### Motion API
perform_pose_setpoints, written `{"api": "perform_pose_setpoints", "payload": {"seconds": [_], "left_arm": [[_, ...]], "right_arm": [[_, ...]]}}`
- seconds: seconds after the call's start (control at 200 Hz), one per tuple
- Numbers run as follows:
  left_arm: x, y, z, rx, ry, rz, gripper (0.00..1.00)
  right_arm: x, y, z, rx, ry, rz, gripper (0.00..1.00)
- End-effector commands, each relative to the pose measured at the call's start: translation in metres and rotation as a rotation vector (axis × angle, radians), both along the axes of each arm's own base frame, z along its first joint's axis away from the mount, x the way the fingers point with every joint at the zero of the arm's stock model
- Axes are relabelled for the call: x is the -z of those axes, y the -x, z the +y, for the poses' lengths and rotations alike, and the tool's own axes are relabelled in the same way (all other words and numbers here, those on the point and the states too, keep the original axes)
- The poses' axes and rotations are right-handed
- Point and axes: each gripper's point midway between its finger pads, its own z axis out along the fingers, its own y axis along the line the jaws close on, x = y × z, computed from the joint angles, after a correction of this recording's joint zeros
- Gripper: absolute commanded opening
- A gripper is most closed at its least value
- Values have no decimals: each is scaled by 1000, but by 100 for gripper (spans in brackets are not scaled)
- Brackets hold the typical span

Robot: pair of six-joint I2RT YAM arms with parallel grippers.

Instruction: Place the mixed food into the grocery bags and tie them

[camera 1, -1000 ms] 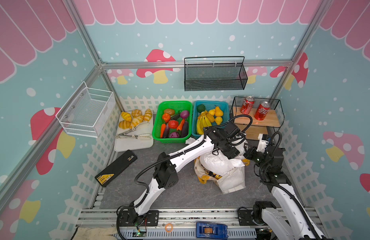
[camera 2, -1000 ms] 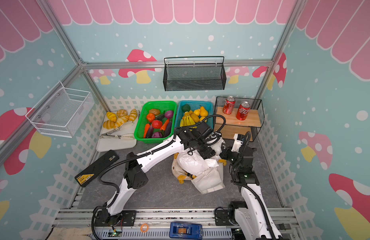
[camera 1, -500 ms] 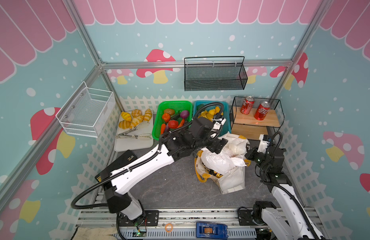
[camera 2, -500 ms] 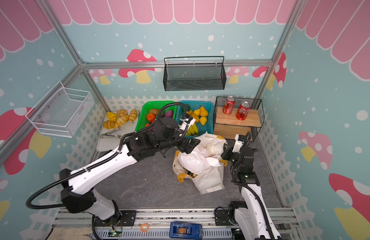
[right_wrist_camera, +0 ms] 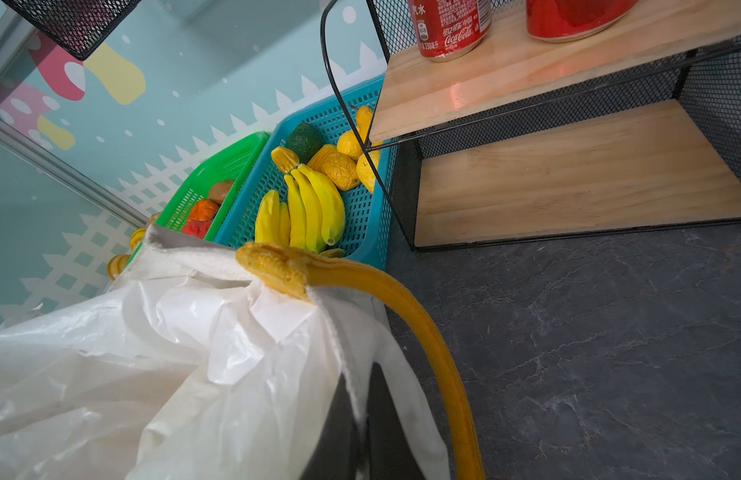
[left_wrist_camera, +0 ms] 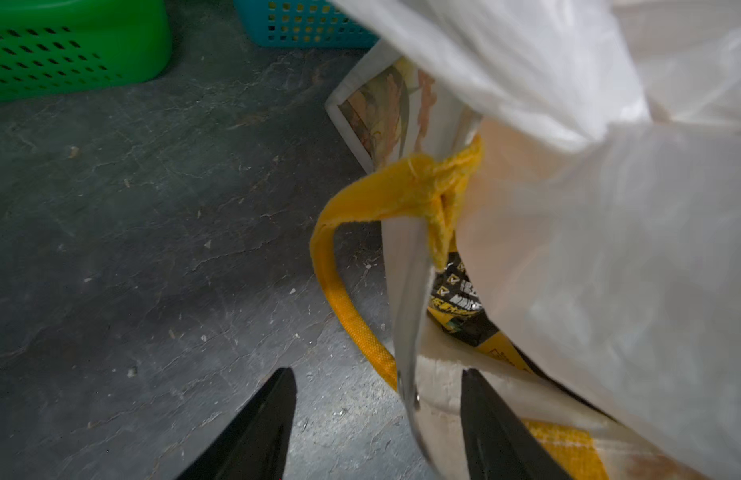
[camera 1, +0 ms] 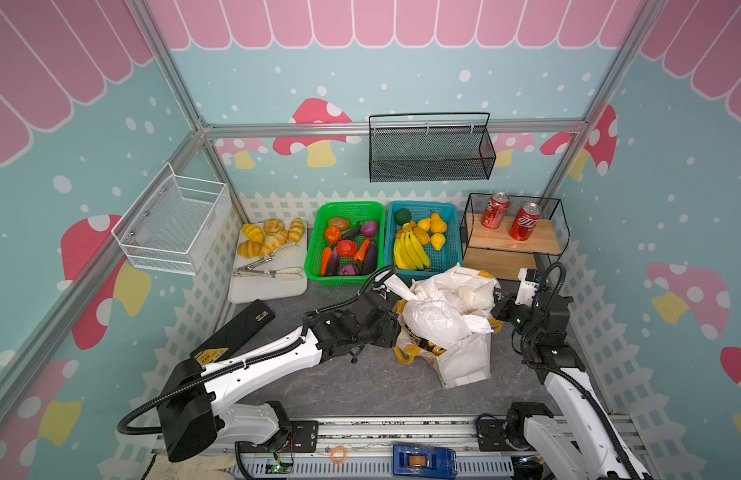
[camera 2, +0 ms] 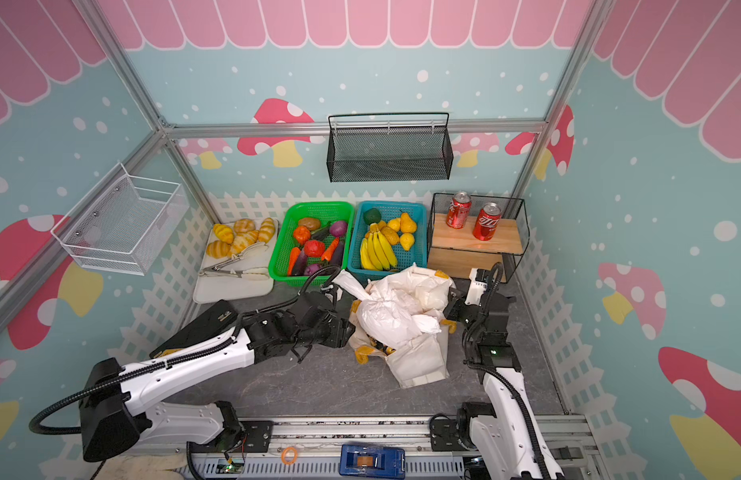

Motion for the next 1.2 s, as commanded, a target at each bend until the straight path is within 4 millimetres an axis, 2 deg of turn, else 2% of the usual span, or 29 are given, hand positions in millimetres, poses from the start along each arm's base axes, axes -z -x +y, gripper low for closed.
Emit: {"api": "perform_pose_setpoints", "payload": {"seconds": [0.0,0.085,0.145,0.16,0.18,0.22,0.25,0.32,0.37,0.435,0.51,0.6,0.695,0.75,0.861,0.941,1.111,1.196], "left_arm": [[-9,-14,-21,-17,151,5,47],[-21,-13,-31,16,222,-4,27],[-28,-12,-34,29,247,-11,13],[-28,-12,-33,29,248,-12,9],[-30,-12,-33,29,251,-16,6],[-32,-13,-32,26,256,-20,0],[-33,-13,-31,22,263,-20,0],[-37,-15,-32,16,281,-21,0],[-40,-16,-33,15,292,-24,0],[-45,-17,-34,12,306,-31,0],[-48,-19,-34,9,311,-36,0],[-49,-20,-34,6,310,-38,0],[-53,-21,-34,10,311,-49,0],[-57,-23,-31,4,310,-63,0],[-69,-25,-22,-4,320,-92,0],[-73,-24,-13,-4,314,-97,0],[-74,-22,8,-17,292,-96,0],[-76,-21,17,-30,291,-97,0]], "right_arm": [[-31,-2,-1,-12,38,-78,21],[-49,1,-14,49,115,-94,39],[-75,8,-25,104,181,-144,50],[-82,10,-27,112,196,-160,58],[-92,13,-28,120,215,-183,63],[-109,18,-27,116,244,-219,66],[-116,19,-22,95,260,-231,66],[-128,20,7,-35,265,-254,65],[-133,25,42,-203,240,-275,64],[-137,38,83,-377,235,-296,63],[-135,58,121,-538,254,-294,64],[-112,72,147,-659,288,-195,64],[-70,77,163,-716,349,-40,67],[-44,77,165,-713,386,53,67],[6,62,148,-600,455,232,66],[31,49,132,-499,495,329,61],[65,34,120,-444,462,462,54],[78,35,126,-479,462,502,51]]}}
